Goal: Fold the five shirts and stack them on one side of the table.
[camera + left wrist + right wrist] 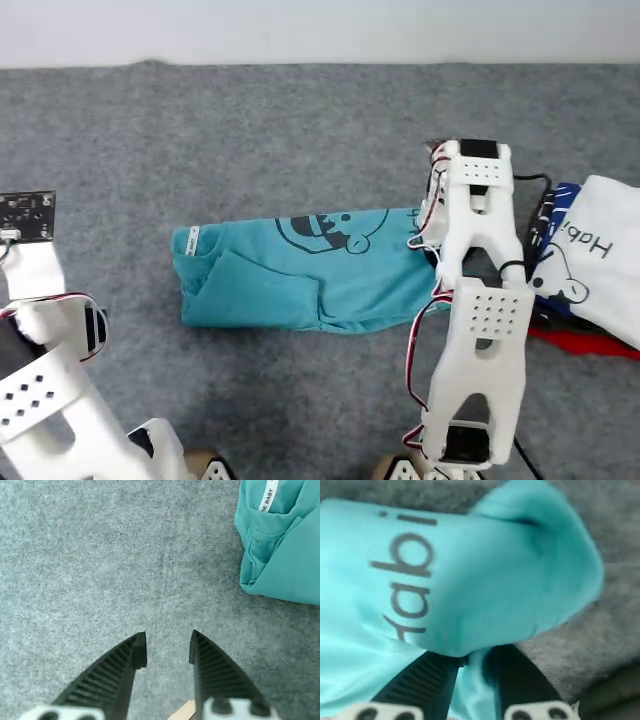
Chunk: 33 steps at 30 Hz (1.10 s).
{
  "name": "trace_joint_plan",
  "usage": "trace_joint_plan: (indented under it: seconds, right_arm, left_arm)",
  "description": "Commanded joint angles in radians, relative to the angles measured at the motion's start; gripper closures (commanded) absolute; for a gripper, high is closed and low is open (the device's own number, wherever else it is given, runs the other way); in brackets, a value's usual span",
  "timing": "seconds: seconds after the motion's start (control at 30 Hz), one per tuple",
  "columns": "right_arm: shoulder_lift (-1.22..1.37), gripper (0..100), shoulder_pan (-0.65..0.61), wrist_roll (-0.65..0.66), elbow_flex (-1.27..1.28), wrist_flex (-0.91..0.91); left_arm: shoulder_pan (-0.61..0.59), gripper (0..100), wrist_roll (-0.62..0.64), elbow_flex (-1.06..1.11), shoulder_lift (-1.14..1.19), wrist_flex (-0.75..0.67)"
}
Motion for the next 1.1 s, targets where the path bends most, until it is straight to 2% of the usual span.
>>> trace_joint_plan:
  seconds: [0.0,0.33,0.53,0.73,1.07]
  right_arm:
    - [-0.045,98.8,-0.027,0.041,-0.002,0.013]
    - [-0.222,98.8,-0.033,0.115,-0.002,0.130]
    - [-0.363,98.8,-0.070,0.160,0.005,0.137]
    - [-0.467,98.8,-0.229,0.199,0.005,0.139]
    - [-0.429,98.8,-0.544,0.201,0.002,0.125]
  left_arm:
    - [0.006,85,0.011,-0.002,-0.008,0.021]
    - [0.006,85,0.011,-0.002,-0.008,0.021]
    - [0.006,85,0.011,-0.002,-0.008,0.021]
    - [0.006,85,0.009,-0.002,-0.009,0.021]
    - [0.006,85,0.009,-0.002,-0.018,0.021]
